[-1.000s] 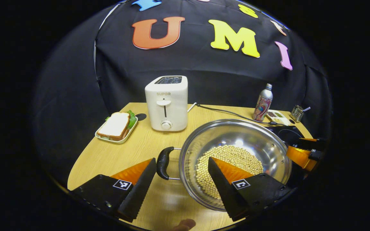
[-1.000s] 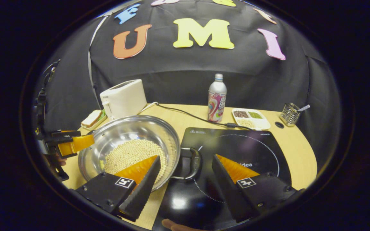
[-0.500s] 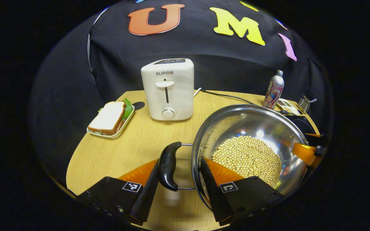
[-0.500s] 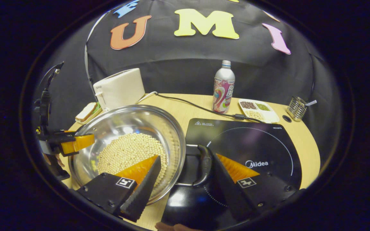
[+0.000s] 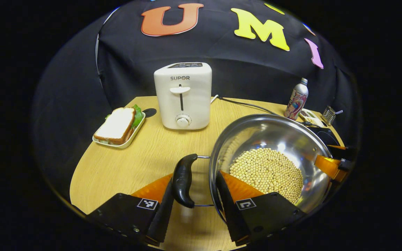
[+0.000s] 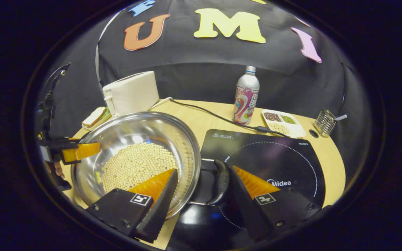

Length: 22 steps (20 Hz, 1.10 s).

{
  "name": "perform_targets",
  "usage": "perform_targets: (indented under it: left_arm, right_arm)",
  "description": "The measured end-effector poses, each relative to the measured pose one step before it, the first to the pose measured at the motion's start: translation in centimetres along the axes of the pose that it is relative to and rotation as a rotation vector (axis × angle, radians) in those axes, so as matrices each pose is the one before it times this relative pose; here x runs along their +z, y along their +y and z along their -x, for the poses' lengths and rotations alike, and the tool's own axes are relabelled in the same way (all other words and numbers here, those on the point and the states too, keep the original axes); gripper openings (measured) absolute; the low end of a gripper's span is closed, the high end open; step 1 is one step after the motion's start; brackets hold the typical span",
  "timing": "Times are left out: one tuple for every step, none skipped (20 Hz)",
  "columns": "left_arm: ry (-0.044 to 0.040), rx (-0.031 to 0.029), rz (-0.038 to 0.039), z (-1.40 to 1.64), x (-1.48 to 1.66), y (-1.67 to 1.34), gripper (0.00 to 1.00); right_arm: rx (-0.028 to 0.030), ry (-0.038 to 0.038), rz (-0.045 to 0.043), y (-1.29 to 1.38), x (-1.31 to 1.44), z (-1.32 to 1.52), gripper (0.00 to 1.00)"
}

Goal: First push the handle of the pot to place it horizontally, then grasp the pot with both hands and set it on the induction cooktop.

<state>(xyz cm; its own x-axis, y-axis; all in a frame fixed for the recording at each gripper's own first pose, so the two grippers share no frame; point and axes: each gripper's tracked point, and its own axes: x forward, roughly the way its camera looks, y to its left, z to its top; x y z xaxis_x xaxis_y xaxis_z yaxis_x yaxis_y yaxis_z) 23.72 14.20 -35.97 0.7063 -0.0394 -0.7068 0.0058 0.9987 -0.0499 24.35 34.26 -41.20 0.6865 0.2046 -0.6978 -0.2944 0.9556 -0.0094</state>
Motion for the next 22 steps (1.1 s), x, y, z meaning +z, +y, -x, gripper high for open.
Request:
perform_targets:
  left_arm:
    - [0.00703, -0.0055, -0.00019, 0.109, -0.08, -0.082, 0.66]
    - [0.00204, 0.00266, 0.00497, 0.291, -0.031, -0.038, 0.66]
    - [0.00868, 0.00408, -0.00048, 0.038, -0.264, -0.047, 0.61]
    - [-0.00368, 0.00595, -0.00281, 0.176, -0.025, 0.084, 0.61]
    - [0.00411, 0.00892, -0.00493, 0.091, -0.045, -0.021, 0.62]
    - [0.00121, 0.00885, -0.00531, 0.238, -0.066, 0.056, 0.62]
    - [-0.00302, 0.0073, -0.00118, 0.184, 0.081, -0.141, 0.61]
    - [-0.00372, 0.00443, -0.00331, -0.17, 0.281, -0.034, 0.62]
    - [-0.00974, 0.0048, -0.00796, 0.38, 0.209, -0.007, 0.61]
    - [-0.00616, 0.00641, -0.00986, 0.346, 0.133, -0.039, 0.61]
    - [-0.00371, 0.00524, -0.00458, 0.416, 0.215, 0.069, 0.61]
    - [-0.00776, 0.00106, 0.00392, 0.482, 0.32, 0.106, 0.61]
    - [-0.00301, 0.0003, 0.00593, 0.547, 0.305, -0.032, 0.61]
    - [-0.00509, -0.00023, 0.01058, 0.647, 0.401, 0.018, 0.61]
    - [-0.00632, 0.00091, 0.00848, 0.772, 0.496, 0.0, 0.61]
    - [-0.01043, 0.00069, 0.00721, 0.842, 0.553, -0.077, 0.61]
    - [-0.00929, 0.00095, 0.00453, 0.874, 0.637, -0.203, 0.61]
    - [-0.01228, 0.0002, 0.00376, 1.077, 0.674, -0.103, 0.61]
    - [-0.01014, 0.00133, 0.00055, 0.935, 0.806, -0.293, 0.61]
    - [-0.0054, 0.00206, -0.00183, 1.05, 0.577, -0.099, 0.61]
    - [-0.00509, 0.00304, -0.00713, 1.056, 0.717, -0.268, 0.61]
    - [-0.01056, 0.00393, -0.0101, 1.002, 0.892, -0.316, 0.62]
  right_arm:
    - [0.01367, -0.00612, -0.03438, -0.046, 0.07, -0.046, 0.81]
    - [0.01273, 0.00302, -0.00389, 0.139, -0.038, -0.229, 0.71]
    - [0.01082, 0.0012, -0.00405, -0.184, 0.079, 0.289, 0.68]
    - [0.00613, 0.00098, -0.00191, 0.056, 0.052, -0.007, 0.65]
    - [0.00404, -0.00266, -0.00463, 0.038, 0.045, -0.003, 0.62]
    - [0.00545, -0.00215, 0.00292, -0.013, 0.102, 0.009, 0.6]
    - [0.00843, -0.00171, -0.00332, -0.006, 0.011, 0.091, 0.58]
    - [0.00834, 0.00088, 0.00167, -0.082, 0.018, 0.094, 0.6]
    - [0.00532, 0.00327, -0.00481, 0.036, -0.072, 0.114, 0.59]
    - [0.00307, -0.00267, 0.00128, 0.075, 0.148, 0.276, 0.57]
    - [0.00199, -0.00611, 0.00838, 0.096, 0.275, 0.428, 0.55]
    - [0.00058, -0.0067, 0.00999, 0.023, 0.387, 0.501, 0.55]
    - [0.00071, -0.00871, 0.01126, 0.118, 0.465, 0.602, 0.55]
    - [0.00014, -0.00619, 0.00969, -0.018, 0.644, 0.628, 0.57]
    - [0.00217, -0.00633, 0.00272, 0.139, 0.551, 0.717, 0.57]
    - [0.0025, -0.00375, 0.02238, 0.045, 0.751, 0.841, 0.57]
    - [0.0016, -0.0151, 0.01157, -0.118, 1.089, 0.986, 0.55]
    - [0.00108, -0.01332, 0.00691, -0.138, 1.032, 0.97, 0.55]
    - [0.00324, -0.00248, 0.01384, -0.104, 0.788, 0.903, 0.57]
    - [0.00494, -0.00599, 0.00515, -0.226, 0.943, 1.007, 0.55]
    - [0.00628, 0.00163, 0.00306, -0.202, 0.729, 0.754, 0.55]
    - [0.00777, 0.00387, 0.00134, -0.395, 0.736, 1.007, 0.55]
